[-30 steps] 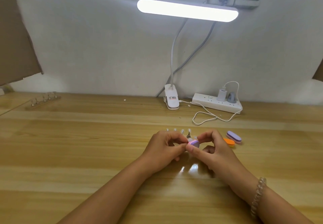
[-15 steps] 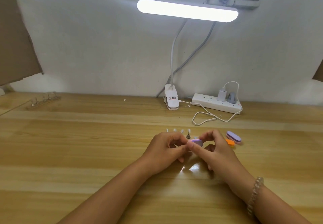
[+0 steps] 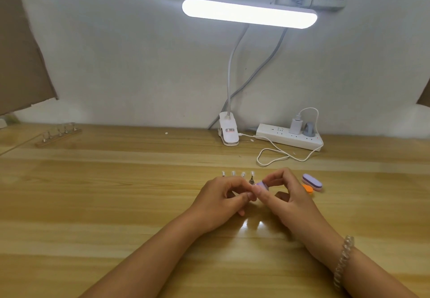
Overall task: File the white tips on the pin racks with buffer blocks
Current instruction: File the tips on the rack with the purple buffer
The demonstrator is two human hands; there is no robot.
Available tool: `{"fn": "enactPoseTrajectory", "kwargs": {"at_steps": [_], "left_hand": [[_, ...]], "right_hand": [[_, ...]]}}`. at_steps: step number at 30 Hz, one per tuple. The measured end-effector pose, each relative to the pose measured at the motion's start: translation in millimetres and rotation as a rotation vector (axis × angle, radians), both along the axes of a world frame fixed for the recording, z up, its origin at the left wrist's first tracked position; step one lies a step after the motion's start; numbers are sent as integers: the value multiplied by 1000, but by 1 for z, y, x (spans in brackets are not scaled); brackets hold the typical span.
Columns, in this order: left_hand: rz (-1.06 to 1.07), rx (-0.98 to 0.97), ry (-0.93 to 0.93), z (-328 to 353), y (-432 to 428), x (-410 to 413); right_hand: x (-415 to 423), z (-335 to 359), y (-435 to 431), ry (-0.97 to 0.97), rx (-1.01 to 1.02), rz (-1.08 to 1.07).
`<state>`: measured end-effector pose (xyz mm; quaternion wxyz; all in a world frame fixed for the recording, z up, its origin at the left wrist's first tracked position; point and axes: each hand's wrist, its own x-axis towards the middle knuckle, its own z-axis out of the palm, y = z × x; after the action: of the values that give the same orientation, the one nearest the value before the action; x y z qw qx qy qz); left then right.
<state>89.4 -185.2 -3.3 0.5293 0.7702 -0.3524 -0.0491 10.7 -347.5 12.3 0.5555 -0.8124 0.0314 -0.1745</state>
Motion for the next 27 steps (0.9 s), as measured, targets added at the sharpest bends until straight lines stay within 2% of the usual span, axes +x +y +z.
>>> {"fn": "enactPoseTrajectory", "kwargs": {"at_steps": [8,13,18,20,23,27], "left_hand": [[2,49,-43,-3,1,3],[-23,27,-26,-5,-1,0],[14,38,-4,-4,-2,-1],[13,35,21,-4,-1,-1],[11,98,-58,-1,0,-2],[14,146,-102,1,0,-3]], "right_hand": [[4,-6,-1,-14,-9,27],[10,-5,-5,2,170,-91],[7,-4,-6,19,243,-57],[5,-5,-4,2,199,1],[2,-5,2,-17,83,98],[4,-2,2,-33,48,16]]}}
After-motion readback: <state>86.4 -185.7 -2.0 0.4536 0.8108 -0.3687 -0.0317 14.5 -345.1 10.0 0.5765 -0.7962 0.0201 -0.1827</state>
